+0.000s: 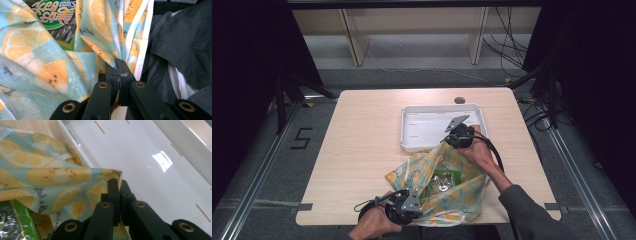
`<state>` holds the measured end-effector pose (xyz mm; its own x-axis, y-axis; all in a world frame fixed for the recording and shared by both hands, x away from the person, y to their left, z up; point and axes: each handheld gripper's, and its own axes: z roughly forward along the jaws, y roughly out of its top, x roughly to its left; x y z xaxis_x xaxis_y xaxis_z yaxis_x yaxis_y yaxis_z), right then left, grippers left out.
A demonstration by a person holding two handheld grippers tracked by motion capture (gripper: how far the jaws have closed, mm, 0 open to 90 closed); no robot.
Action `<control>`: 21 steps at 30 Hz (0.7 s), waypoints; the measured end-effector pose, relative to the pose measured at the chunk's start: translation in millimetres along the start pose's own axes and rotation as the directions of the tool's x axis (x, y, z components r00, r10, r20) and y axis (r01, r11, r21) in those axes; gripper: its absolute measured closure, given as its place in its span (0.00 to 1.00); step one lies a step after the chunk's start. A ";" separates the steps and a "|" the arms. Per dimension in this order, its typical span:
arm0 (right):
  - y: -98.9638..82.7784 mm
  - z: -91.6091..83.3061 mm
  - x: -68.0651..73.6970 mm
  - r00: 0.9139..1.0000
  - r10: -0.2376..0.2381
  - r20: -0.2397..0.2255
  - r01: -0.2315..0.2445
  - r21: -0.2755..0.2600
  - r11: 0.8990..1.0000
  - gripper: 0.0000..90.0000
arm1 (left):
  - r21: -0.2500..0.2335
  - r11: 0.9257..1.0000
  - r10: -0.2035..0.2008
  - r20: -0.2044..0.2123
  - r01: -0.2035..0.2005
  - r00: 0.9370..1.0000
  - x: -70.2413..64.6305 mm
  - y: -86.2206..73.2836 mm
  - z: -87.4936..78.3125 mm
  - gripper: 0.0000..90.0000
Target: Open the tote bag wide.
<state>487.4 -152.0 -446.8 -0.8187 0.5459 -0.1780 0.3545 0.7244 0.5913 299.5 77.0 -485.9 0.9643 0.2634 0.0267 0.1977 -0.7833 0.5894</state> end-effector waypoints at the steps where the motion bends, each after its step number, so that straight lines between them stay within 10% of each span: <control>1: -0.3 3.7 0.4 1.000 0.006 0.009 -0.006 0.001 1.000 1.00 | 0.000 1.000 0.000 0.000 0.000 1.000 0.0 0.0 0.0 0.98; 3: -0.3 6.8 1.3 1.000 0.015 0.004 -0.015 -0.004 1.000 0.90 | -0.061 0.996 -0.070 0.001 0.070 0.998 0.0 3.1 -5.6 0.88; 6: -0.3 -1.8 1.4 0.999 0.051 -0.008 -0.051 -0.025 0.998 0.73 | -0.068 0.996 -0.052 0.008 0.052 0.999 2.8 8.0 -16.6 0.71; 8: 0.0 -15.7 3.2 0.997 0.072 -0.027 -0.074 -0.070 0.995 0.61 | -0.199 0.972 -0.128 0.005 0.126 0.992 1.1 18.9 -29.2 0.59; 13: -7.8 -62.3 20.1 0.994 0.062 -0.084 -0.075 -0.161 0.984 0.52 | -0.271 0.954 -0.153 -0.063 0.131 0.986 9.6 35.9 -48.8 0.49; 16: -17.0 -85.1 32.2 0.990 0.061 -0.124 -0.083 -0.177 0.981 0.51 | -0.279 0.952 -0.179 -0.168 0.127 0.969 22.0 44.0 -55.9 0.48; 19: -30.4 -94.1 45.1 0.985 0.040 -0.166 -0.069 -0.172 0.983 0.50 | -0.276 0.947 -0.222 -0.189 0.166 0.956 34.7 48.5 -52.6 0.47; 21: -39.2 -93.5 53.4 0.980 0.035 -0.198 -0.066 -0.152 0.986 0.49 | -0.255 0.955 -0.216 -0.253 0.151 0.943 46.2 49.5 -49.2 0.47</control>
<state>387.6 -190.6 -405.9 -0.8793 0.4763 0.0022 0.3347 0.6146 0.7143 345.2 78.2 -415.8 0.8220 0.5603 0.1021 0.2892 -0.5651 0.7726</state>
